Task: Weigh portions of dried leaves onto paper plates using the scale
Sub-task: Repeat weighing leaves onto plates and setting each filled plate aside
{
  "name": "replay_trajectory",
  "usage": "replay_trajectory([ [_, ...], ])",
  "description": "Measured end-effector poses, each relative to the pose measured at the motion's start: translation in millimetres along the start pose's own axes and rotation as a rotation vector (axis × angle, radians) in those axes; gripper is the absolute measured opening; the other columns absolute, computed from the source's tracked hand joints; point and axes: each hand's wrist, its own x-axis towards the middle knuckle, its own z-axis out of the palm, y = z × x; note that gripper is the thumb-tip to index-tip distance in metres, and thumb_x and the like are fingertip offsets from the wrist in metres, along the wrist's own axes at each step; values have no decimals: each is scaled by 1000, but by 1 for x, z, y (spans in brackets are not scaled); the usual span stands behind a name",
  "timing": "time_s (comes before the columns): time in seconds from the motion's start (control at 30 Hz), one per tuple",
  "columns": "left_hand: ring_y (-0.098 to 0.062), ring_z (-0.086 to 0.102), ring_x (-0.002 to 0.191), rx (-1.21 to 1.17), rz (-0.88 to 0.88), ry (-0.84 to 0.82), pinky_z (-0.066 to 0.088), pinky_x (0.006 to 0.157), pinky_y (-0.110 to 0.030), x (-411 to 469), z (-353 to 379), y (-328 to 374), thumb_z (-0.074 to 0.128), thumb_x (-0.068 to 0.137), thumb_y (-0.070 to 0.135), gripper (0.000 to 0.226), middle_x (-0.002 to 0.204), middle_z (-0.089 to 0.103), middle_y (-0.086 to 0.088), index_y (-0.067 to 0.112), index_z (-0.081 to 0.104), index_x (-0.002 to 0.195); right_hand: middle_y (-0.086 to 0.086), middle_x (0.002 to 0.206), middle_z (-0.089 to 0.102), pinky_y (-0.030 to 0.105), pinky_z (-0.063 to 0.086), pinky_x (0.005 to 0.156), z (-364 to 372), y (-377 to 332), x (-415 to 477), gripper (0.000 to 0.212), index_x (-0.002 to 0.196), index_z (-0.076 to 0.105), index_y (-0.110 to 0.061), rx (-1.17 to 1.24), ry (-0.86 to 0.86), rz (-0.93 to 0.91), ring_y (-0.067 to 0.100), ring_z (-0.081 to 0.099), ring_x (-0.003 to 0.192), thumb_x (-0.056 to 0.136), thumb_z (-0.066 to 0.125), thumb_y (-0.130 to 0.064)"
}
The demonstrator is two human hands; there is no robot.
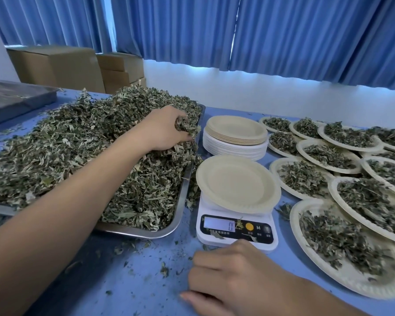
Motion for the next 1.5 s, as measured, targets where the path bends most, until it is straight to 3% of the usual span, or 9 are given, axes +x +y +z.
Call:
replay_trajectory([
  [0.17,-33,56,124,154,-94,-71,48,102,-41,-2,-2,-3,75,87,43,68,145,54,-9,25,49,147,-9,78,25,30,33,49,0,0,0,31,76,52,-26,16,-16,17,15,32,58,105,55,-36],
  [0.37,-38,62,111,176,-9,230,52,98,-53,-6,-9,0,69,91,23,42,126,67,-11,25,60,132,-9,77,28,30,32,49,0,0,0,31,77,55,-26,21,-38,26,15,36,58,106,53,-36],
  [0.5,-35,63,110,152,-61,117,52,97,-49,-7,-10,-1,72,89,27,47,128,66,-9,29,60,135,-10,78,25,31,33,48,-1,0,0,31,77,55,-25,17,-29,22,15,35,56,106,54,-36],
  [0.67,-13,56,61,-123,-17,333,47,62,-33,-6,1,6,70,91,20,27,95,63,6,23,68,118,-9,76,27,33,36,48,-1,-2,0,31,77,53,-26,-2,-50,45,15,35,57,106,53,-37],
  [0.83,-31,62,110,73,-88,43,51,98,-42,-6,7,4,68,93,23,49,133,63,-8,19,57,140,-9,76,28,35,38,48,-2,-3,1,32,77,54,-25,-2,-69,55,16,35,57,106,52,-38],
  [1.03,-27,64,79,-7,24,252,54,81,-39,-12,2,15,67,93,18,35,119,68,-13,17,64,127,-9,77,28,37,39,50,-3,-4,1,33,78,53,-25,-9,-83,69,17,38,58,108,48,-38],
  [1.13,-19,66,86,-165,131,291,50,79,-31,-18,3,29,68,92,17,20,108,73,-6,17,69,113,-10,77,27,37,39,50,-2,-4,1,31,79,53,-25,2,-77,72,16,37,59,107,48,-38],
  [1.37,-10,62,100,-164,361,-67,48,81,-19,-37,35,60,73,88,40,34,113,67,10,31,62,119,-10,78,28,36,38,52,1,-4,1,27,81,50,-27,-5,-85,87,16,34,61,107,50,-39],
  [1.5,-9,56,121,-161,310,-340,48,104,-34,-36,41,56,70,80,65,66,134,58,9,32,55,135,-10,77,27,33,34,49,-1,-4,0,29,80,52,-26,-15,-91,85,14,30,59,106,51,-40],
])
